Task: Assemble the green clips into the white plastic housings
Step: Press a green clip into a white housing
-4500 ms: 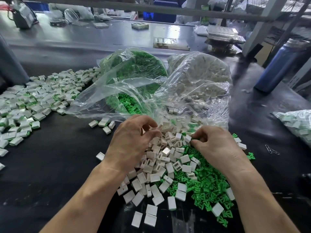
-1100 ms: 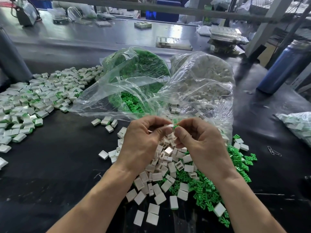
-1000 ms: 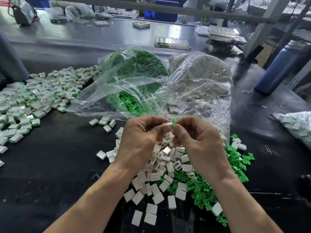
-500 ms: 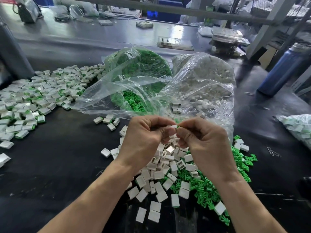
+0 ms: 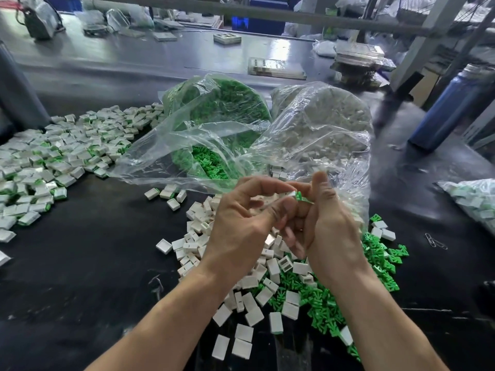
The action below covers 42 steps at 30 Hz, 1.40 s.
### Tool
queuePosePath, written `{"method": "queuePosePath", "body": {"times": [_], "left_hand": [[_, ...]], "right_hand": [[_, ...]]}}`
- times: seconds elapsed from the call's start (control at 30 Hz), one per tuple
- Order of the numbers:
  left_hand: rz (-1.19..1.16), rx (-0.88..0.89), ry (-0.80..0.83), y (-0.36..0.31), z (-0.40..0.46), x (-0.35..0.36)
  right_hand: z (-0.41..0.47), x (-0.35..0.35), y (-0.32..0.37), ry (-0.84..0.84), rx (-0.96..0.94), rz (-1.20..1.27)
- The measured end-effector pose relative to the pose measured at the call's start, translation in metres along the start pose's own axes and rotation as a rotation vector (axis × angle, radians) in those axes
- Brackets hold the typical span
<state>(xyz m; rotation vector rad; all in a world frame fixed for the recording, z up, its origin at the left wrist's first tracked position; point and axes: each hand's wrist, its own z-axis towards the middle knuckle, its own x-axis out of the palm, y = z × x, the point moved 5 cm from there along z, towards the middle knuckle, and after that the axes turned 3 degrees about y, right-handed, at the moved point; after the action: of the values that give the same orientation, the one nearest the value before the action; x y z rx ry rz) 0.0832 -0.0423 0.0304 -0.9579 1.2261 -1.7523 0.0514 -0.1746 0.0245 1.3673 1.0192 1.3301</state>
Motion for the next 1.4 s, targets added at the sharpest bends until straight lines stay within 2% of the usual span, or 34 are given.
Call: {"method": "queuePosePath", "body": {"times": [0.13, 0.23, 0.43, 0.67, 0.83, 1.1, 1.4], "left_hand": [[0.108, 0.007, -0.025, -0.001, -0.002, 0.008], [0.079, -0.029, -0.004, 0.003, -0.002, 0.01], [0.22, 0.063, 0.015, -0.004, -0.003, 0.014], [0.132, 0.011, 0.047, -0.002, -0.004, 0.015], [0.081, 0.039, 0.067, -0.006, -0.006, 0.02], [0.165, 0.062, 0.052, -0.004, -0.009, 0.021], [0.128, 0.023, 0.039, 0.0, -0.009, 0.02]], "right_hand": [[-0.003, 0.007, -0.005, -0.05, 0.05, -0.079], [-0.005, 0.008, -0.004, -0.118, 0.028, -0.052], [-0.006, 0.015, 0.0, -0.141, -0.011, -0.033], [-0.009, 0.021, 0.004, -0.11, -0.029, -0.014], [-0.009, 0.022, 0.001, -0.126, -0.059, 0.132], [-0.008, 0.015, 0.001, -0.239, -0.113, -0.04], [-0.006, 0.01, -0.003, -0.249, -0.086, -0.135]]}}
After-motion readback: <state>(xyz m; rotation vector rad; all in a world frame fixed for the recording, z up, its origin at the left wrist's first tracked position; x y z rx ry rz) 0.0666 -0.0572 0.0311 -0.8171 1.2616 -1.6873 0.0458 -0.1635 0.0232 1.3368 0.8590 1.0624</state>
